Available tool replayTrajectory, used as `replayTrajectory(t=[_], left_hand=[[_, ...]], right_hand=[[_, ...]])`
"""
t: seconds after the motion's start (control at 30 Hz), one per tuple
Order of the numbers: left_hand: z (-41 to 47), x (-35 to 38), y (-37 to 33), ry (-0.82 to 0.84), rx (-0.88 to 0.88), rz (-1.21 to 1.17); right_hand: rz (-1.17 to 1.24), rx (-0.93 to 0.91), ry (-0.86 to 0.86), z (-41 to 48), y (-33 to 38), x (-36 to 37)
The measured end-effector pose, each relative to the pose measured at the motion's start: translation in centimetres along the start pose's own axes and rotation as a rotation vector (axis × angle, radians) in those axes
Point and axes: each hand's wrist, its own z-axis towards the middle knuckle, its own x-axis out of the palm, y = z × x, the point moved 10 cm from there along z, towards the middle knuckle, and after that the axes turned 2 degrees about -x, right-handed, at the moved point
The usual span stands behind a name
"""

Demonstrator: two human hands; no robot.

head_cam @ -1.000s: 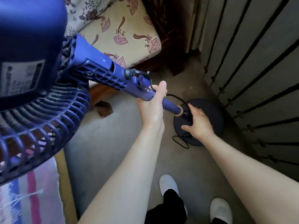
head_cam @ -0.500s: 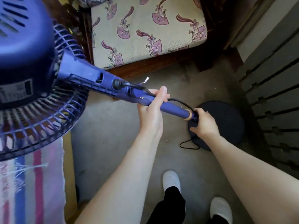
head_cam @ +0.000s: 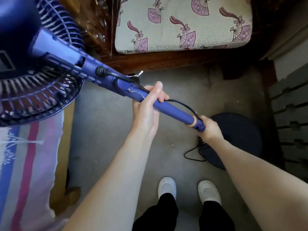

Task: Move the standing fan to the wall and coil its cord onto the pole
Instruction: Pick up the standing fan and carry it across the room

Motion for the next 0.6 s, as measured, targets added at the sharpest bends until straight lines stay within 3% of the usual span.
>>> replayTrajectory(t=[0.3, 0.43, 0.6], left_hand=[[-3.2, -2.6, -1.7, -0.080, -0.032, -0.047], [-5.9, -4.1, -5.6, -0.130, -0.014, -0.063], [-10.4, -5.5, -12.3, -0.218, 0.050, -0.067]], right_hand=[[-0.141, -0.177, 0.151, -3.1, 2.6, 1.0], [-0.190, -0.227, 0.170, -5.8, 6.1, 0.4], [-0.113, -0.327, 0.315, -10.8, 12.2, 0.7]])
